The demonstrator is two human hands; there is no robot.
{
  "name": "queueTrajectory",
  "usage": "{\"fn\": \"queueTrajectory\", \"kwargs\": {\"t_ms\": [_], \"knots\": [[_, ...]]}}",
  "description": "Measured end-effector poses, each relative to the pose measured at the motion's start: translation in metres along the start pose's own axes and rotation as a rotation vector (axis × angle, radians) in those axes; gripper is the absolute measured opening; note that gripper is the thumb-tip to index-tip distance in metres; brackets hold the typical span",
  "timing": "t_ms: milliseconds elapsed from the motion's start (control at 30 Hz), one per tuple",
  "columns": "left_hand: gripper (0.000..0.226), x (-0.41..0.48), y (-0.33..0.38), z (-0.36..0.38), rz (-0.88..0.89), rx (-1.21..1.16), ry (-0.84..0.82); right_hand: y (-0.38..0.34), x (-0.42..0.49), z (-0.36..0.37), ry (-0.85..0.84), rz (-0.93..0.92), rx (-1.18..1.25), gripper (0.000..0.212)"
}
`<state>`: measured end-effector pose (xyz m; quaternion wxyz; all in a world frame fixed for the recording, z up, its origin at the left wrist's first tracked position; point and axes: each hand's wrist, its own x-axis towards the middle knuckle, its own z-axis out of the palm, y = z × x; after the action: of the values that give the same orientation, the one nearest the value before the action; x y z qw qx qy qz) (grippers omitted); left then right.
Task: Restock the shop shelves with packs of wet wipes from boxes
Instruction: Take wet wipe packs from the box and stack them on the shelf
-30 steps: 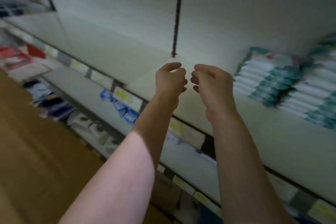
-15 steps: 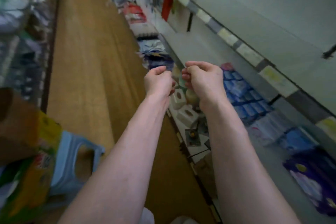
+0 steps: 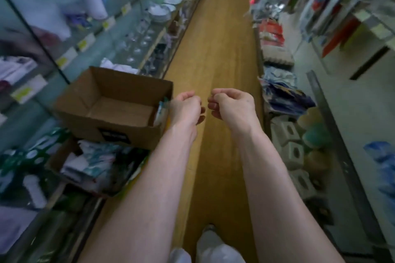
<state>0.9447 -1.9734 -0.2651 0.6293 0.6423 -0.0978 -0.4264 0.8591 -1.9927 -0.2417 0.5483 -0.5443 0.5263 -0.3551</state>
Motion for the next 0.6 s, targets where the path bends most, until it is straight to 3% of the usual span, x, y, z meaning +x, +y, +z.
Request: {"fn": "queueTrajectory", "kwargs": {"t_ms": [333, 500, 600], "knots": [[0.036, 0.093, 0.042, -0.080, -0.036, -0.165, 0.309, -0.008, 0.083, 0.119, -0.335, 0.071, -0.016, 0.021], [0.037, 0.127, 0.036, -0.102, -0.099, -0.175, 0.444, 0.016, 0.117, 0.158, -0.438, 0.129, -0.161, 0.022], [0.035, 0.143, 0.030, -0.111, -0.167, -0.139, 0.435, 0.034, 0.132, 0.180, -0.509, 0.154, -0.335, 0.015]]}}
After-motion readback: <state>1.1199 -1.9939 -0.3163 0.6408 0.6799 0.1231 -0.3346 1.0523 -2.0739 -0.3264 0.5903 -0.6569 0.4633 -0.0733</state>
